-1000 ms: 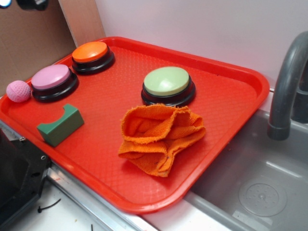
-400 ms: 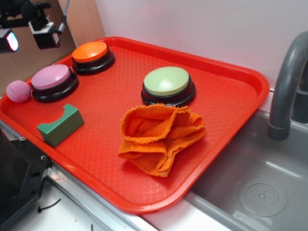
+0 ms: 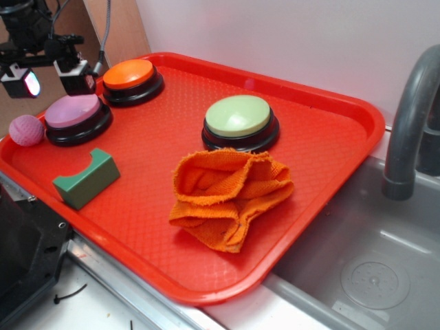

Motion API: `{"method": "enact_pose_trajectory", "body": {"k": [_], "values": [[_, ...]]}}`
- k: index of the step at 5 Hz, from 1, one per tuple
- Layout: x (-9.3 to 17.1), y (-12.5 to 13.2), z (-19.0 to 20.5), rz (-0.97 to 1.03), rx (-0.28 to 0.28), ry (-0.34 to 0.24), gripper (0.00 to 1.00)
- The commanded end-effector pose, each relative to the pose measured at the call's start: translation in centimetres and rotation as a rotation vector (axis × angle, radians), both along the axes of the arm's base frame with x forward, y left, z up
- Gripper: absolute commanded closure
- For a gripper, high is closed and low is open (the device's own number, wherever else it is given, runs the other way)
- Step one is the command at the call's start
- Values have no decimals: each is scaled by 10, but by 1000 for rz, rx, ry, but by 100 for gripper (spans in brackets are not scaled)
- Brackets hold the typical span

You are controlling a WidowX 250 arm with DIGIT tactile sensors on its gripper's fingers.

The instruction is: Push the pink button.

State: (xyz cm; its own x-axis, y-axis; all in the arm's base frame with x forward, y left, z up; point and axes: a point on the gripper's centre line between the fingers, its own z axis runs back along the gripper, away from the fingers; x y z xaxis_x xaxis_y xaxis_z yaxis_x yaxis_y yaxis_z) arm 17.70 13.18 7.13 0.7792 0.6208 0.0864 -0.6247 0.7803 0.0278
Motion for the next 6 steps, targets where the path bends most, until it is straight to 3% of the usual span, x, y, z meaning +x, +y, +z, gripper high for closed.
{"method": "enact_pose_trajectory", "body": {"k": [1,3,4,5,6], "values": [[3,11,-22,-53,5,19,0],[4,9,-30,-72,-4,46,0],[2,8,-12,-85,0,27,0],[5,6,4,-105,46,85,0],[1,7,19,-129,15,49,0]]}}
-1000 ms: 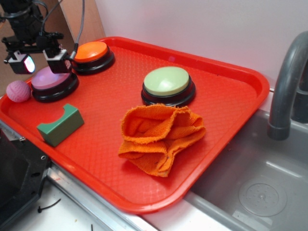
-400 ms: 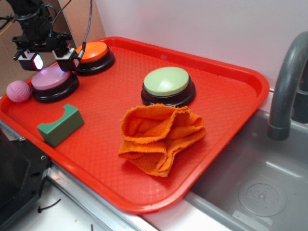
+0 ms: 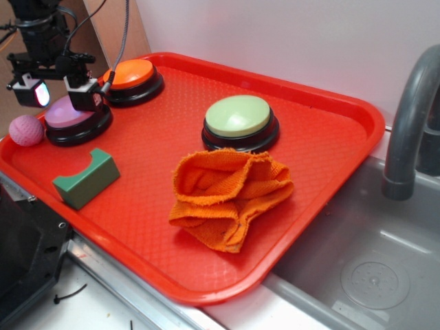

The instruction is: Push the pink button.

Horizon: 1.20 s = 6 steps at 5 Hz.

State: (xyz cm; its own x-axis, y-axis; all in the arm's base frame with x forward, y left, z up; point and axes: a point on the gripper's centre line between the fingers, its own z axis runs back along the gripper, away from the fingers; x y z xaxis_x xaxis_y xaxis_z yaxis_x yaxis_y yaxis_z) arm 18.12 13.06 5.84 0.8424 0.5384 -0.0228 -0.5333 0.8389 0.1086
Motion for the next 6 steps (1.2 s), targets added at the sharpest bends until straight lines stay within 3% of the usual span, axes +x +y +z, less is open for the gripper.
{"method": "enact_pose_trajectory", "body": {"k": [1,6], "values": [[-4,9,38,-39,19,-77,0],[-4,3,67,-73,41,-111,0]]}}
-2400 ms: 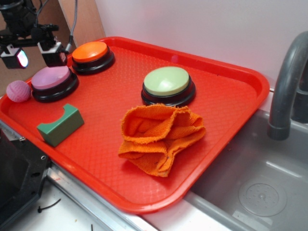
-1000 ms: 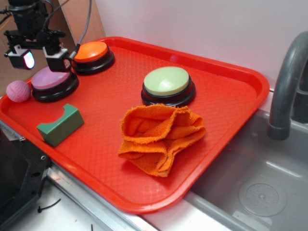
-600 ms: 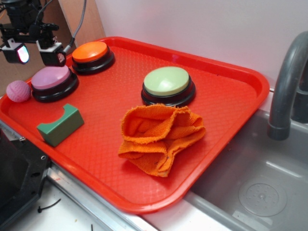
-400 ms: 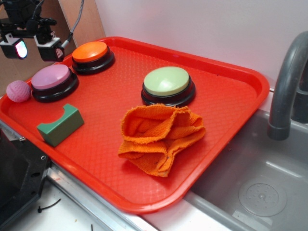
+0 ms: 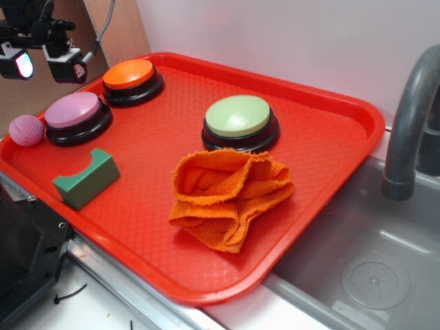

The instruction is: Push the pink button.

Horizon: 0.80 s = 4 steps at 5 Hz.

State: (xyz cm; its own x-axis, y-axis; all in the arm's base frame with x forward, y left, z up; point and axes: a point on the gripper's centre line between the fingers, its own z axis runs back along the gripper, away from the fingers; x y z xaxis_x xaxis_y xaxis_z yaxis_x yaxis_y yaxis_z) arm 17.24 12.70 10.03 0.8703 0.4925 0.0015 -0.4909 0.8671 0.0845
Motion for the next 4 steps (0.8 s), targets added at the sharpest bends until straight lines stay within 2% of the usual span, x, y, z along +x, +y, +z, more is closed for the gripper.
{"method": "enact_pose_trajectory", "body": {"k": [1,4], "values": [[4,5,29,-23,50,-84,0],[-1,-2,46,-27,51,-95,0]]}}
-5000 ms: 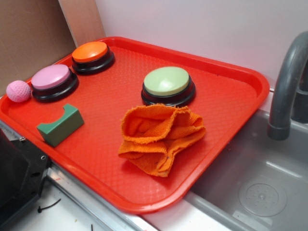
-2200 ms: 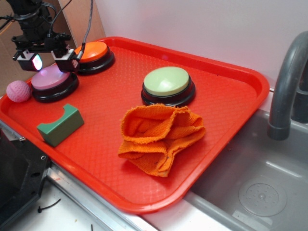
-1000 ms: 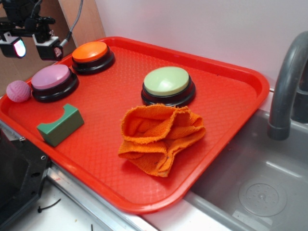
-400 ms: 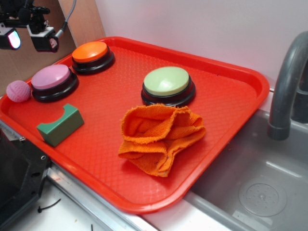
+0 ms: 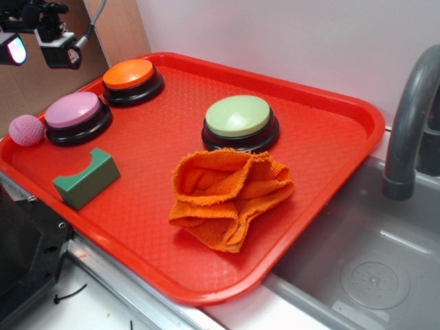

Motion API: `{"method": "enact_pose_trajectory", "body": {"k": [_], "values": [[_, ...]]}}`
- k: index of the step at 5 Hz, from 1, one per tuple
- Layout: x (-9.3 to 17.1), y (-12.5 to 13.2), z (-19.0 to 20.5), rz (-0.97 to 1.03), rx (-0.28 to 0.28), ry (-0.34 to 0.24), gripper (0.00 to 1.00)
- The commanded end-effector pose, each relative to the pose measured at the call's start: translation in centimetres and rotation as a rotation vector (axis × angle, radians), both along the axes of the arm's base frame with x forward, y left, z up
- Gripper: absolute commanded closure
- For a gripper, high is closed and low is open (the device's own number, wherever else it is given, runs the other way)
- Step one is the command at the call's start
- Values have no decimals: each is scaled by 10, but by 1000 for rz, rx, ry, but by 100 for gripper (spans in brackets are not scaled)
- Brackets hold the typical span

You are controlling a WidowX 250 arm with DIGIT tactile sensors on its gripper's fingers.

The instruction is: Push the pink button.

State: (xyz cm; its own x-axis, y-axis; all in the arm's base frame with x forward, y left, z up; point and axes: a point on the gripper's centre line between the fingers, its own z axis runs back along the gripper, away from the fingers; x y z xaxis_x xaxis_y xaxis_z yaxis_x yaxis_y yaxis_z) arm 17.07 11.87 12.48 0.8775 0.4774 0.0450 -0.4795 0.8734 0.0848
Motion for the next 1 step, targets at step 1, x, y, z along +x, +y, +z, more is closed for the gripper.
{"method": "enact_pose_trajectory", "body": {"k": [1], "values": [[-2,5,29,-7,30,-76,0]]}}
